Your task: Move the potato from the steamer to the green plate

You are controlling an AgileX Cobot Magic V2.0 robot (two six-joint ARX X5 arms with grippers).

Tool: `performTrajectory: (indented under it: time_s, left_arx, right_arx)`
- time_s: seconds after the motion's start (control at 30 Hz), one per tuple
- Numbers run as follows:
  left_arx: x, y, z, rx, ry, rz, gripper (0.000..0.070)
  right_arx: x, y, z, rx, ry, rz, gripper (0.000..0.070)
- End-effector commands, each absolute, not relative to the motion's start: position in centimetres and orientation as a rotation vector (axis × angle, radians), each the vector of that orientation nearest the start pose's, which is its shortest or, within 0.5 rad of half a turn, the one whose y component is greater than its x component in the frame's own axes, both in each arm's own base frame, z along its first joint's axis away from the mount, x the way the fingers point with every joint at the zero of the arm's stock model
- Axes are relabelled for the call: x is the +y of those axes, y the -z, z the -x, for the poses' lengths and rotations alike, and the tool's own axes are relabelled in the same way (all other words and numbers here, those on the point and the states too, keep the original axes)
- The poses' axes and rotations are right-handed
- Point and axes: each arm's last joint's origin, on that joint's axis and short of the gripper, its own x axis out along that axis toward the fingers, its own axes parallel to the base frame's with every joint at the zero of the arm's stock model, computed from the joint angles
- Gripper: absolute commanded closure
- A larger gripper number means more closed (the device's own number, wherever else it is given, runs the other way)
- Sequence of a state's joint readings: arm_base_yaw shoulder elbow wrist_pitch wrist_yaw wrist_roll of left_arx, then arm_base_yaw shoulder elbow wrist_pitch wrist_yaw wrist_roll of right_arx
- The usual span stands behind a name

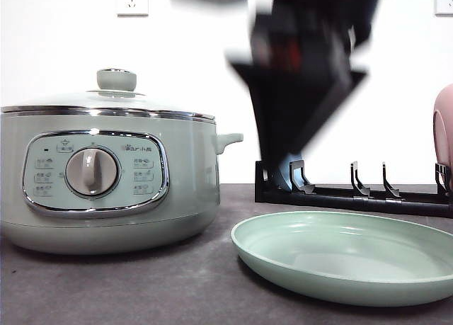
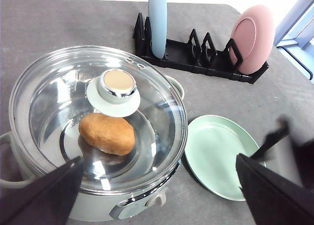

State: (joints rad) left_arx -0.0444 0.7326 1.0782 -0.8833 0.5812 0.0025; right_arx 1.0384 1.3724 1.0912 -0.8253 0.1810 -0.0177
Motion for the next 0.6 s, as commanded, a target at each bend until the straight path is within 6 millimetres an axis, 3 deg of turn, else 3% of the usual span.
performTrajectory:
  time_s: [0.0,0.17,0.3,0.4,0.57]
  left_arx:
    - [-2.1,-37.9,-11.2,0.497,0.624,0.126,0.0065]
    - [-2.1,-37.9,-11.2,0.498,0.623,0.129,0.0065]
    - [-2.1,-37.9,-11.2,0.499,0.623,0.129,0.0065]
    - [-2.1,-37.9,-11.2,0.499,0.622,0.132,0.0065]
    - [-2.1,-37.9,-11.2,0.5,0.622,0.132,0.0065]
  right_arx:
    - [22.2,-28.7,-14.0,0.875,-0.793,0.601,0.0349]
    - [19.9,-34.2,-15.4,0.745,-0.853,0.39,0.0349]
    - [17.8,-37.4,-16.7,0.679,-0.945,0.23,0.0349]
    - [16.6,-38.8,-17.5,0.66,-1.044,0.132,0.0349]
    - [15.0,-39.2,-18.5,0.673,-1.168,0.022,0.0349]
